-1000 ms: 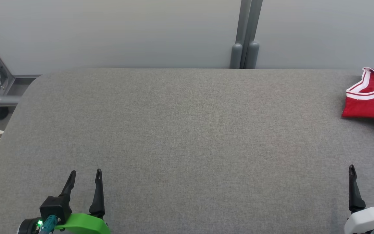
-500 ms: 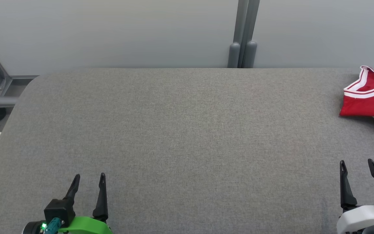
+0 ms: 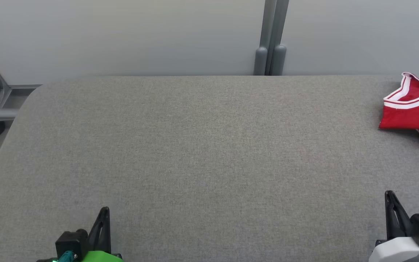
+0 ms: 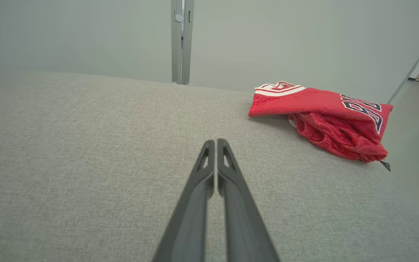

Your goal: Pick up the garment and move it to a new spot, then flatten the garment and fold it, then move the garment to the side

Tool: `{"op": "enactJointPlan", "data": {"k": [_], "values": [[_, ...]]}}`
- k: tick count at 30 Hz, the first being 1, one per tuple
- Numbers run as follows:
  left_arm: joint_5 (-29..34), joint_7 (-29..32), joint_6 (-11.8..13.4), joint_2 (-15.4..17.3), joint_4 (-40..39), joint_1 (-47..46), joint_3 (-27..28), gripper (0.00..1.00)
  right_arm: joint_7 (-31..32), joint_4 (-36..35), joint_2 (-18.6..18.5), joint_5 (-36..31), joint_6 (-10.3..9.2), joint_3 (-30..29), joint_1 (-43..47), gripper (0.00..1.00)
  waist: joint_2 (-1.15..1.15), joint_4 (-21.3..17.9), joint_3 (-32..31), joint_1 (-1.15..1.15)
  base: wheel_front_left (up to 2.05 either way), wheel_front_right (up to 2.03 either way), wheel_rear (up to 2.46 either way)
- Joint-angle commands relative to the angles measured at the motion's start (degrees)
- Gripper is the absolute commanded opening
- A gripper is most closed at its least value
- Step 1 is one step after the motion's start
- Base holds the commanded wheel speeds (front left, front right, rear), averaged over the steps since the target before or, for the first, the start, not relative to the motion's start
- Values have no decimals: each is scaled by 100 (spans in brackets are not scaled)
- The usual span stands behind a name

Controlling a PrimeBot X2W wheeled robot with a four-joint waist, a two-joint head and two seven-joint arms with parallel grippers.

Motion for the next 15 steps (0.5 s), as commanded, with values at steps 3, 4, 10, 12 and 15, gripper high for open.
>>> {"op": "enactJointPlan", "data": {"k": [3,4,10,12,15], "values": [[-197,69,-14,-24,43,-9,46,0,88,94,27,232,0,-24,-61,0,0,-8,1,0,0,0,0],[-306,102,-21,-30,35,-22,69,0,130,105,27,365,0,-27,-85,0,0,-12,1,0,0,0,0],[-834,245,-58,-58,-27,-71,162,0,275,104,29,1026,0,19,-154,0,0,-33,4,0,0,0,0],[-1039,297,-73,-69,-53,-88,194,0,322,95,30,1279,-1,46,-174,0,0,-42,6,0,0,0,0],[-1334,372,-93,-85,-91,-113,242,0,391,83,31,1647,-1,82,-206,0,0,-54,8,0,0,0,0]]}}
